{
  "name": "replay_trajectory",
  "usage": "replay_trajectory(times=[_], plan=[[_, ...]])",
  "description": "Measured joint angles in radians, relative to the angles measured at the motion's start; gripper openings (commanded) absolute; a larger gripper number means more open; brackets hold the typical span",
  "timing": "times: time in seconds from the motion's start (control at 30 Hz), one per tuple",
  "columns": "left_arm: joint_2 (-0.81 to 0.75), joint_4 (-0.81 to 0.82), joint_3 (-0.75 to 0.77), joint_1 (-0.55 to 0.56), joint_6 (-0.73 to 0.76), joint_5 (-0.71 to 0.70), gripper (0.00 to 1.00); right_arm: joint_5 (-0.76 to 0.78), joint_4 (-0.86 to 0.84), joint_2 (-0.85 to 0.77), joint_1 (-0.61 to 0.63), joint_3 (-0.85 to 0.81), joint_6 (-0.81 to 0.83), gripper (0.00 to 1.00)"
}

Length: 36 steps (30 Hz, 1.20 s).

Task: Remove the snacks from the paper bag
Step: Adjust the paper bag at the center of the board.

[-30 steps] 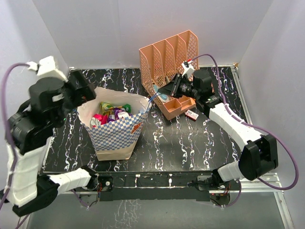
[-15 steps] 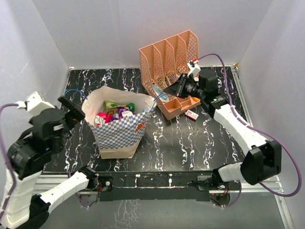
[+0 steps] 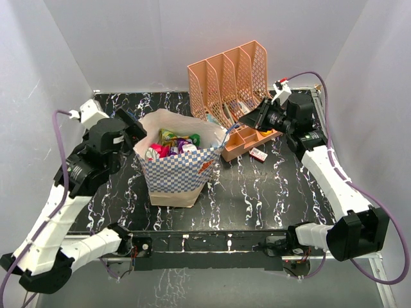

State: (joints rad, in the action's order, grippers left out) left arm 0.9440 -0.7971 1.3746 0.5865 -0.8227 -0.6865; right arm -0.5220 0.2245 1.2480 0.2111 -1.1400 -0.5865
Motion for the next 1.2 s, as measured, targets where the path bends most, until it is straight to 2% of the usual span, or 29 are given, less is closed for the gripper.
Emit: replay_trajectory(times=[0.07, 0.17, 0.3, 0.53, 0.63, 0.8, 0.9, 1.03, 1.1, 1.2], plan=[[0.042, 0.003, 0.011, 0.000, -0.010, 0.022, 0.72, 0.000, 0.019, -0.018, -0.011, 0.005, 0.015, 0.08], [0.103, 0.005, 0.026, -0.007, -0.022, 0.055, 0.68, 0.001, 0.044, -0.035, -0.023, 0.005, 0.034, 0.08], [0.108, 0.019, 0.001, -0.043, -0.016, 0.104, 0.54, 0.002, 0.062, -0.047, -0.029, 0.005, 0.043, 0.08], [0.122, 0.063, 0.004, -0.274, 0.034, 0.268, 0.48, -0.001, 0.064, -0.051, -0.029, 0.007, 0.044, 0.08], [0.133, 0.095, 0.000, -0.322, 0.064, 0.344, 0.34, -0.001, 0.064, -0.051, -0.029, 0.007, 0.045, 0.08], [0.133, 0.154, -0.003, -0.342, 0.110, 0.422, 0.27, -0.005, 0.065, -0.058, -0.030, 0.011, 0.048, 0.08], [0.135, 0.177, -0.003, -0.354, 0.128, 0.437, 0.25, -0.008, 0.063, -0.063, -0.031, 0.023, 0.051, 0.08], [0.137, 0.213, -0.005, -0.371, 0.151, 0.439, 0.06, -0.037, 0.063, -0.065, -0.037, 0.026, 0.060, 0.08], [0.143, 0.228, -0.004, -0.378, 0.161, 0.440, 0.01, -0.068, 0.060, -0.065, -0.039, 0.026, 0.063, 0.08], [0.171, 0.239, 0.008, -0.390, 0.173, 0.441, 0.00, -0.127, 0.054, -0.065, -0.042, 0.026, 0.063, 0.08]])
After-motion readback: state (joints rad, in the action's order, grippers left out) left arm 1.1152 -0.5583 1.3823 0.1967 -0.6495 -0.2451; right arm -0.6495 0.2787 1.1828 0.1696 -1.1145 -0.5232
